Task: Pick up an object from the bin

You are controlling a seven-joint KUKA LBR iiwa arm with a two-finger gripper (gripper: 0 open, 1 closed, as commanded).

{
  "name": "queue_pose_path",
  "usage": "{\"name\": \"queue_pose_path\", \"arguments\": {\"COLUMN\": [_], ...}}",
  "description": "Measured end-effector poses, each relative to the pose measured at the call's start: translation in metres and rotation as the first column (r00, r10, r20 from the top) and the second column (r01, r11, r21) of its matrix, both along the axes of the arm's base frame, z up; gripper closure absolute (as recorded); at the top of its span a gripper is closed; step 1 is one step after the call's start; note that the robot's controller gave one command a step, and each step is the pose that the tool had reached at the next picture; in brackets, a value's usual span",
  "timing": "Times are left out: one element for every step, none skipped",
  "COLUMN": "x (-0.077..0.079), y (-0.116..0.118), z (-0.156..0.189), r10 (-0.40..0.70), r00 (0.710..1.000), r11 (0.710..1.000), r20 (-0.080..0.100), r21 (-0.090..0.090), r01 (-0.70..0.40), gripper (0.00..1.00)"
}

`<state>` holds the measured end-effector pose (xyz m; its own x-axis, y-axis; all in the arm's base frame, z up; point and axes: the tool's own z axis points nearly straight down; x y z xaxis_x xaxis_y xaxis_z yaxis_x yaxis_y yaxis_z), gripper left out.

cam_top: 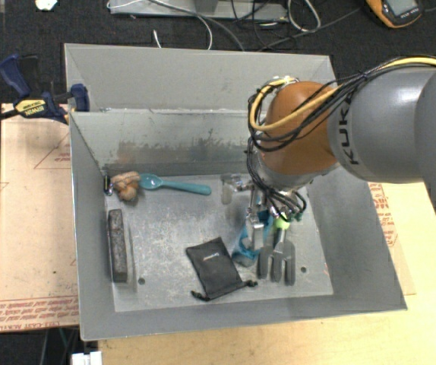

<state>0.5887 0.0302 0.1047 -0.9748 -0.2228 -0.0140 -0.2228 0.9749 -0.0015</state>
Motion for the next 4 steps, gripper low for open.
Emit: {"name": "queue_pose_path", "arguments": {"x": [-0.007, -0.014, -0.022, -0.022], "y": [-0.040, -0.045, -0.065, -0.065], "z": [-0.019, -0.018, -0.021, -0.021], "r10": [-0.107, -0.107, -0.076, -0.076], "r00": [0.994, 0.994, 0.997, 0.997], "r11": [0.994, 0.994, 0.997, 0.997], "r20": [0.000, -0.003, -0.005, -0.005], "r21": [0.005, -0.001, 0.009, 0.009], "r01": [0.107, 0.107, 0.076, 0.076], "gripper": [0.00, 0.00, 1.00, 1.00]}}
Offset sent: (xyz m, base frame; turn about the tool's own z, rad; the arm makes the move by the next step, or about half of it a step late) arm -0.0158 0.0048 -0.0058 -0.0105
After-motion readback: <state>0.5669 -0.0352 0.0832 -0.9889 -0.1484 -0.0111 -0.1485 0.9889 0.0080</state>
